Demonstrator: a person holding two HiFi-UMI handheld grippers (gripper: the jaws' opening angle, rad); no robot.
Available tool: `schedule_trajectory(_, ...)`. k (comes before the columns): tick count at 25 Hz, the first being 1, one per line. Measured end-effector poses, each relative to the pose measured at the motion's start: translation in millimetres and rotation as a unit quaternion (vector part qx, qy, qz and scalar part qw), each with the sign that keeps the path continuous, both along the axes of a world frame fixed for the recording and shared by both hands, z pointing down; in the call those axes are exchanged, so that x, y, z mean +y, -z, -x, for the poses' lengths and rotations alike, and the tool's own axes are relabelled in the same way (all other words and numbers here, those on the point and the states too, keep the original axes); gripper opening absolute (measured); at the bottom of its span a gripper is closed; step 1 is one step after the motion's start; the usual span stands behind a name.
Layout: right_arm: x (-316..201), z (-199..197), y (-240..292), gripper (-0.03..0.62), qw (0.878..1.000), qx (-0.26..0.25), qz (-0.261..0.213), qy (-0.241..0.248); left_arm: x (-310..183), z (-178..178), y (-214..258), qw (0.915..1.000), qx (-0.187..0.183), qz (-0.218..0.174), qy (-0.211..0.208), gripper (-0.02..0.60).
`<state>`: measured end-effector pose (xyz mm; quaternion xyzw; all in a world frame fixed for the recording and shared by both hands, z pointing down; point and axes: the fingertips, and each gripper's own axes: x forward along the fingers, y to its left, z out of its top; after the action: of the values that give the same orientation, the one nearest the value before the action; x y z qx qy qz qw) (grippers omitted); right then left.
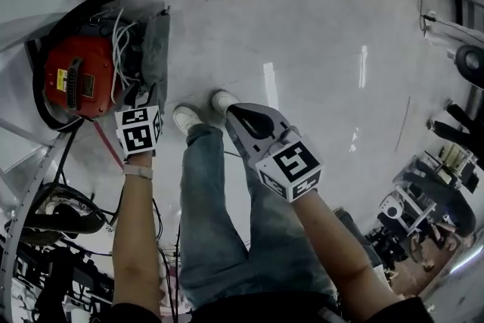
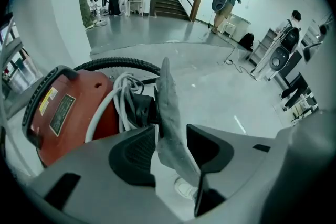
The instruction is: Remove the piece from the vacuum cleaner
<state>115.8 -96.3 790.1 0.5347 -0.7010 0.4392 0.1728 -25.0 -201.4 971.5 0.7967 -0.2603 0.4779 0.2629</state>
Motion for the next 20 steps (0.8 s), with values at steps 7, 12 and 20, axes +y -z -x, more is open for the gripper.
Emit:
schedule_trajectory(7,14,-14,-29,0.031,1.0,-0.013,0.018,-0.015,-8,-3,-32,0.9989,-0.044,-0.017,-0.002,0.177)
schedule_trajectory(12,18,-20,-34,0.031,0.999,-0.021,0.022,-0.019,-9,-7,-29,0.9981,-0.055,-0.029,0.001,0.09)
schedule_trajectory(20,28,-30,-39,0.031,0.999,-0.02,0.025,-0.012,-8,-5,-34,0.998,-0.054,-0.028,0.019,0.046)
